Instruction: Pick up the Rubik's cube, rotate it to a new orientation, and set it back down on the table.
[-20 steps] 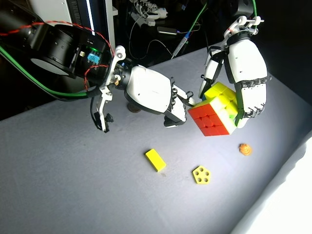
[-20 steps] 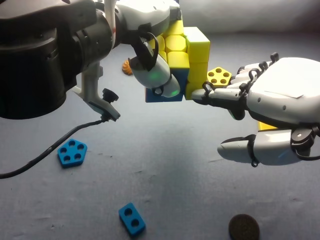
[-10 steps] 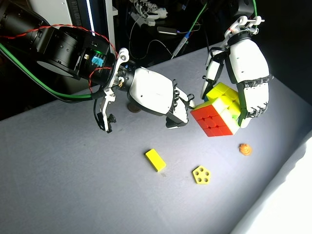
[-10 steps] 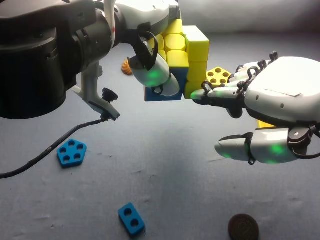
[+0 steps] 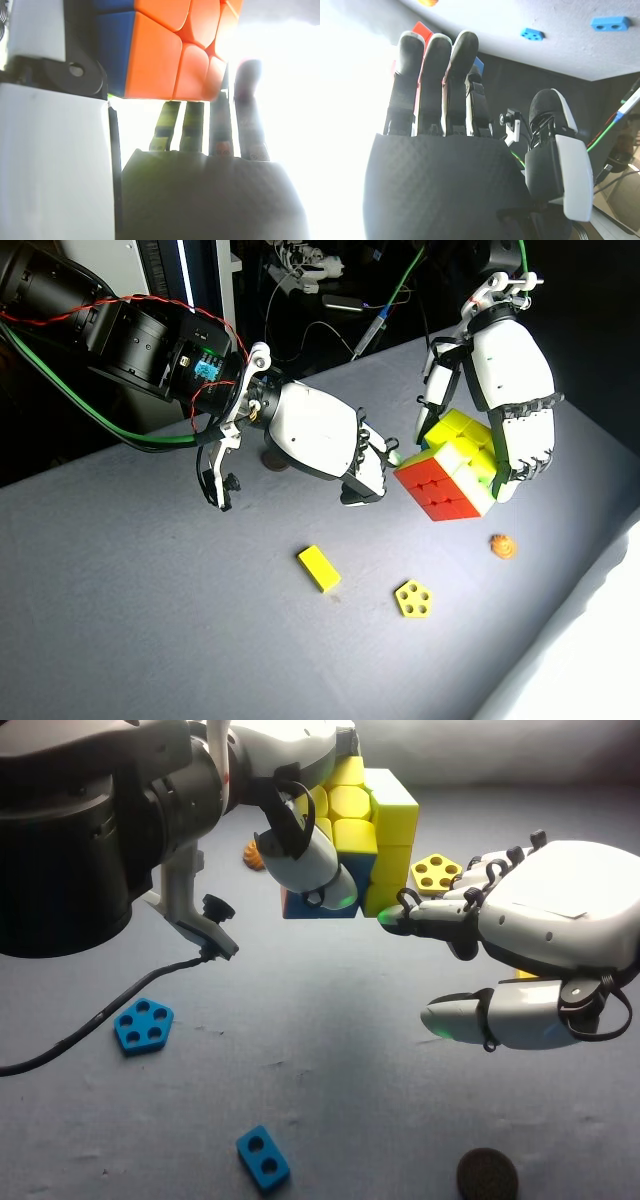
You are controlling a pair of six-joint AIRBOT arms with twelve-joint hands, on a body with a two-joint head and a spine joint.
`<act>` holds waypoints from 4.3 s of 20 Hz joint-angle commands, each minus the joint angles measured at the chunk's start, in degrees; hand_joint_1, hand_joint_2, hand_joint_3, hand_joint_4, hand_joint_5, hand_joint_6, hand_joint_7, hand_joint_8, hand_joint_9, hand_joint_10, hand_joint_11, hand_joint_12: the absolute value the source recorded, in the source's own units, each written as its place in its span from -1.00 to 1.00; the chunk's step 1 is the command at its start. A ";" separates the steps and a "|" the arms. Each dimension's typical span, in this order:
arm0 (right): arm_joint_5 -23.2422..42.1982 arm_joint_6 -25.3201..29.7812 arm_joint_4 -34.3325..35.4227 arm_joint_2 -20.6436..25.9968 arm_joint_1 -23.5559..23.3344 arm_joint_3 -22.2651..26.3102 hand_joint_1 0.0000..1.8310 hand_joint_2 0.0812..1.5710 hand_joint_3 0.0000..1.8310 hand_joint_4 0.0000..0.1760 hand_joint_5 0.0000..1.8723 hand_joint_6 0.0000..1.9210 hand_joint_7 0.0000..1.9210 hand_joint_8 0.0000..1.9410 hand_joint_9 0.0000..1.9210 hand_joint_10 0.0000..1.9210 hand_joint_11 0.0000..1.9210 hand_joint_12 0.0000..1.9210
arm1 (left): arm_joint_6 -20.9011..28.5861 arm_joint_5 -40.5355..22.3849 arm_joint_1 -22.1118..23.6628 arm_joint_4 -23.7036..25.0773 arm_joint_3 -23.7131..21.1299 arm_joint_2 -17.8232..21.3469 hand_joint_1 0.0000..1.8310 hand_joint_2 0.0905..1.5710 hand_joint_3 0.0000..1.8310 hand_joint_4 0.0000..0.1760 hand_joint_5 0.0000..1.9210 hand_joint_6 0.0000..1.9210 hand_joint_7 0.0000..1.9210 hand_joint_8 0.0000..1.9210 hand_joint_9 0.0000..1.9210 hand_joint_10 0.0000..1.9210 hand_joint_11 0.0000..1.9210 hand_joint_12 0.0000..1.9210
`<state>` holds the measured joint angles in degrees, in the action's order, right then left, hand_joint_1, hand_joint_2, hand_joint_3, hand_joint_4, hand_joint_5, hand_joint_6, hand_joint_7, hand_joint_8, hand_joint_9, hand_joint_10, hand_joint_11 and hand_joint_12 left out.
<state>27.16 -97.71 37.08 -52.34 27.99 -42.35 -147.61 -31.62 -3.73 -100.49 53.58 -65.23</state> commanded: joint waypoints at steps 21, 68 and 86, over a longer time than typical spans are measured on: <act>11.22 -6.73 3.49 -1.89 -1.77 -1.17 -0.87 0.57 -1.00 -1.00 -0.76 -1.00 -0.50 0.33 -0.61 0.83 -0.63 1.00 | 1.31 3.53 1.60 1.49 -0.25 -0.05 0.13 0.79 -1.00 -1.00 -0.50 0.68 -0.50 0.99 -0.71 0.96 -0.72 1.00; -1.35 -2.47 11.84 6.20 -10.63 3.40 -0.85 0.57 -1.00 -1.00 -0.76 -1.00 -0.50 0.30 -0.59 0.80 -0.61 1.00 | 1.31 3.20 1.96 1.36 -0.27 0.02 0.10 0.80 -1.00 -1.00 -0.52 0.75 -0.51 0.98 -0.72 0.96 -0.74 1.00; -3.88 -3.46 11.86 7.00 -9.03 4.91 -0.88 0.57 -1.00 -1.00 -0.75 -0.99 -0.49 0.26 -0.58 0.75 -0.65 1.00 | 1.31 3.17 1.89 1.11 -0.40 0.04 0.11 0.80 -1.00 -1.00 -0.51 0.72 -0.51 1.00 -0.74 0.99 -0.74 1.00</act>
<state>22.06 -100.97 50.30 -45.45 19.18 -37.93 -147.22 -29.43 -2.92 -102.80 53.39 -65.54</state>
